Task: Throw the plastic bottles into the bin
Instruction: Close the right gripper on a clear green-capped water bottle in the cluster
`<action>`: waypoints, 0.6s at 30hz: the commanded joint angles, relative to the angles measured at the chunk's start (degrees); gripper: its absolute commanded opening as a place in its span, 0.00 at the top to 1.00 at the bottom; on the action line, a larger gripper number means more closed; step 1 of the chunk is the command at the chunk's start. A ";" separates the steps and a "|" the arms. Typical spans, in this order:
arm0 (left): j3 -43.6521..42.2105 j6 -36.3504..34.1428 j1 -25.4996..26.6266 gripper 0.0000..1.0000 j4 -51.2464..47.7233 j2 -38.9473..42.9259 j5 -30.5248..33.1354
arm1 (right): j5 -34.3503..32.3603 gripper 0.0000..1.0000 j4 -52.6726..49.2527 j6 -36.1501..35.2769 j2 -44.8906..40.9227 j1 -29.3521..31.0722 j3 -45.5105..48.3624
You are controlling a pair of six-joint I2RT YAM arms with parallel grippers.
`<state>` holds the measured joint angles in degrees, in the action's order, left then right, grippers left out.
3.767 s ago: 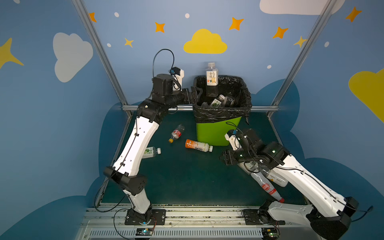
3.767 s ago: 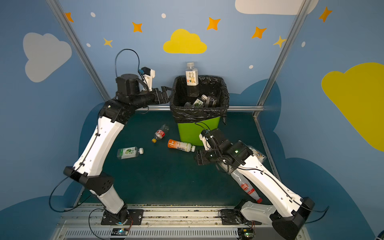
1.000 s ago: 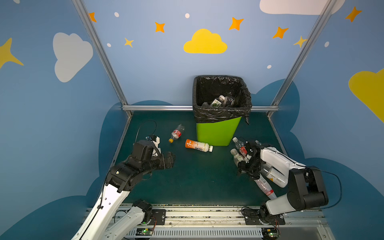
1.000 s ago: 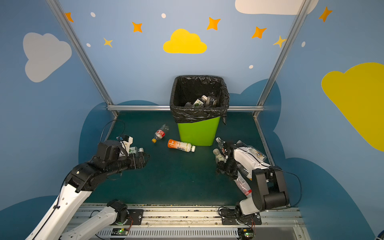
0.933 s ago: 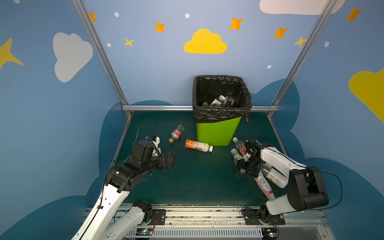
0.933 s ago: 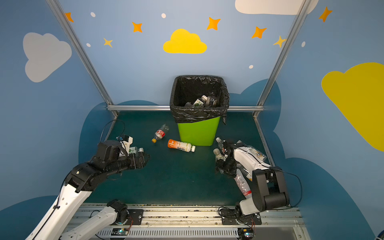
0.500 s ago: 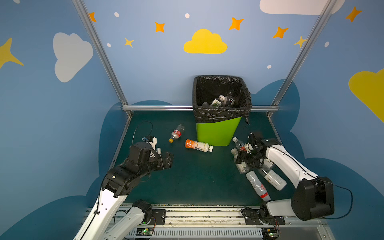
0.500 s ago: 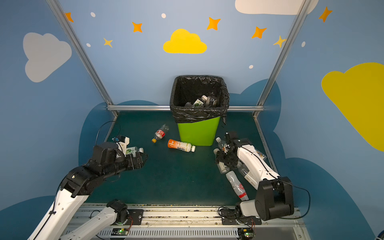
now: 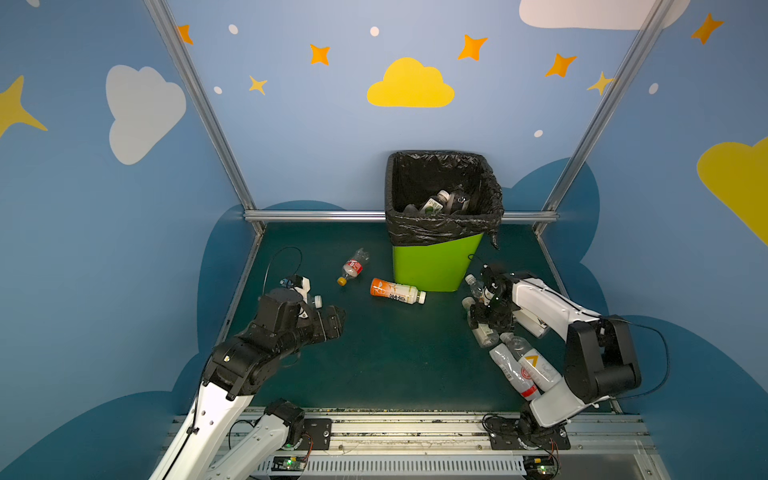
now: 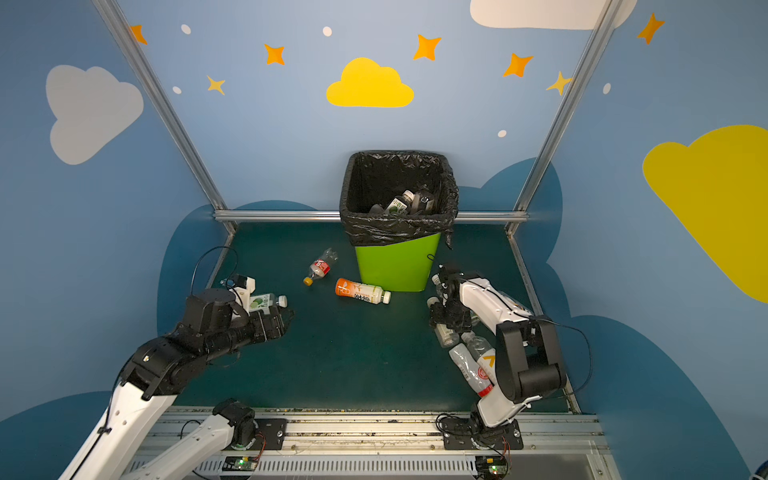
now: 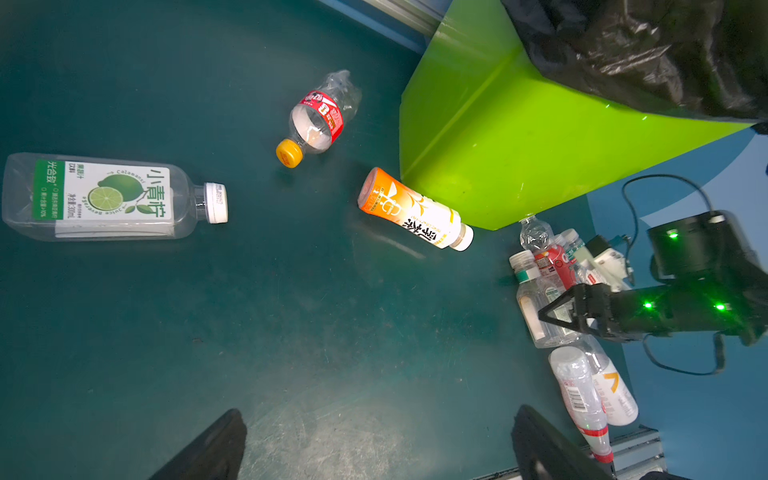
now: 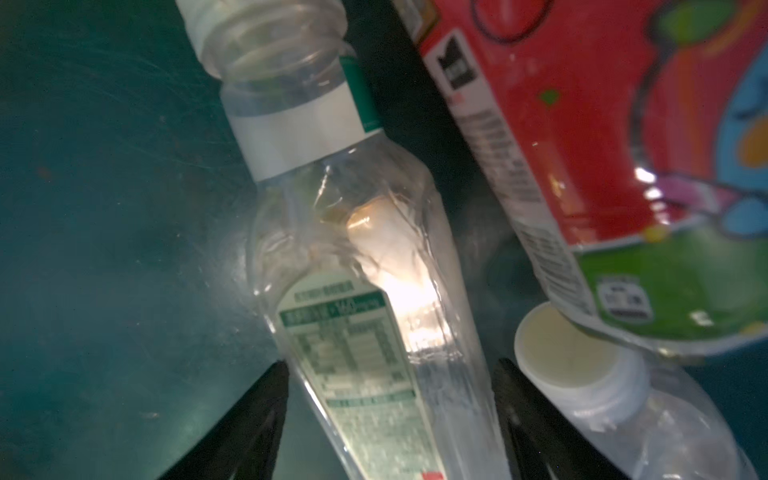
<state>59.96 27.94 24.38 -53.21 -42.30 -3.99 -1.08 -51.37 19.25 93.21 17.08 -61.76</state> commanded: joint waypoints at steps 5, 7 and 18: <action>-0.29 1.33 -0.17 0.00 -1.78 0.99 2.11 | -5.56 0.42 1.57 0.38 4.14 1.63 -2.66; -0.12 1.44 -0.15 0.00 -2.15 1.08 2.56 | -5.82 0.51 1.72 0.46 4.03 1.64 -2.58; -1.55 1.67 -0.18 0.00 -2.80 -0.51 2.39 | -3.35 0.62 -2.68 4.06 -15.12 1.87 1.45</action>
<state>59.42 29.41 24.38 -55.27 -41.98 -2.00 -4.89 -50.87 21.08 84.75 18.61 -60.93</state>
